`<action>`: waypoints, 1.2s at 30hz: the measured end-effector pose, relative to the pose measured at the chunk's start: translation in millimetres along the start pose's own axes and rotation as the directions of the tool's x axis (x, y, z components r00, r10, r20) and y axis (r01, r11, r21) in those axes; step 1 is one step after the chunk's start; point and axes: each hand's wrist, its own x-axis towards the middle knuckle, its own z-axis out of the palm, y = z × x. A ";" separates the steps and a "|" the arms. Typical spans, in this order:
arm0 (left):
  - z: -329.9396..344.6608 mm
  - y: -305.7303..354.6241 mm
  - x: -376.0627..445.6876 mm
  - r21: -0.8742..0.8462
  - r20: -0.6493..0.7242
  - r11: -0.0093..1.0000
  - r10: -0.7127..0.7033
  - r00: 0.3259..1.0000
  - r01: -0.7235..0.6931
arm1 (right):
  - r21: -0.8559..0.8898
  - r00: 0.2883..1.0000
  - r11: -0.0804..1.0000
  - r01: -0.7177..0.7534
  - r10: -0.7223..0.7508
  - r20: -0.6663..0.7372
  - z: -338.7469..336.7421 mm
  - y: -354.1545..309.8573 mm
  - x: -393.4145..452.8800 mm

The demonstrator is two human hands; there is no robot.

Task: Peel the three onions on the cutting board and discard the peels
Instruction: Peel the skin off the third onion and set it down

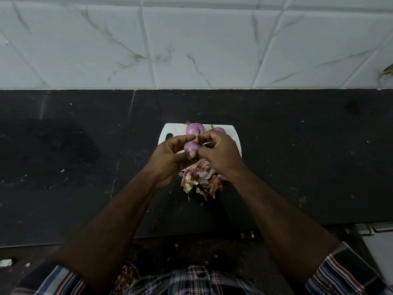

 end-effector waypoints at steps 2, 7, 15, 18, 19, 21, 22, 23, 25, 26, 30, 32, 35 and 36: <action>0.9 1.1 -1.2 -0.016 0.016 1.000 -0.020 1.000 0.021 | 0.017 0.999 1.000 0.001 -0.001 -0.034 -0.4 0.5 0.7; 2.6 3.4 -3.7 -0.061 0.058 0.993 -0.093 0.994 0.097 | 0.073 1.000 0.997 -0.021 0.022 -0.008 -10.2 5.2 6.6; 1.5 6.2 0.9 0.031 0.003 0.991 -0.131 0.991 0.131 | -0.006 0.999 0.999 0.053 -0.053 0.013 -10.3 -0.1 0.9; 1.8 4.7 1.5 0.197 -0.025 0.976 -0.092 0.995 0.095 | -0.091 0.996 0.992 0.083 -0.082 0.022 -9.7 -3.6 -1.4; 1.6 4.6 1.5 0.226 -0.026 0.970 -0.088 0.996 0.091 | -0.102 0.995 0.990 0.099 -0.097 0.021 -9.6 -5.5 -2.1; 1.1 4.5 1.7 0.250 -0.019 0.965 -0.076 0.997 0.079 | -0.140 0.991 0.981 0.133 -0.132 0.016 -8.0 -11.3 -3.0; 1.1 4.5 1.8 0.249 -0.012 0.966 -0.066 0.998 0.067 | -0.167 0.989 0.975 0.148 -0.148 0.010 -6.6 -14.6 -3.1; 1.1 4.2 1.8 0.244 -0.002 0.968 -0.054 0.999 0.053 | -0.191 0.987 0.968 0.160 -0.163 0.001 -5.5 -17.9 -3.5; 2.1 3.4 3.0 0.240 0.012 0.970 -0.032 0.999 0.028 | -0.231 0.983 0.957 0.176 -0.185 -0.018 -5.6 -24.3 -4.6; 2.6 3.6 3.4 0.242 0.014 0.970 -0.024 1.000 0.020 | -0.244 0.982 0.954 0.176 -0.187 -0.023 -6.4 -26.7 -5.4; 2.7 5.9 1.5 0.234 0.020 0.972 -0.038 0.999 0.033 | -0.280 0.982 0.945 0.167 -0.186 -0.043 -8.7 -26.5 -5.0; 5.3 6.9 -2.3 0.217 0.044 0.975 -0.060 0.997 0.049 | -0.314 0.983 0.941 0.128 -0.162 -0.084 -14.4 -20.8 -2.3; 6.8 8.6 -5.7 0.118 0.092 0.989 -0.097 0.991 0.086 | -0.304 0.986 0.946 0.112 -0.144 -0.083 -22.2 -13.1 0.0; 6.7 9.3 -6.3 0.072 0.102 0.992 -0.108 0.989 0.101 | -0.306 0.986 0.945 0.117 -0.146 -0.076 -22.8 -11.8 -0.8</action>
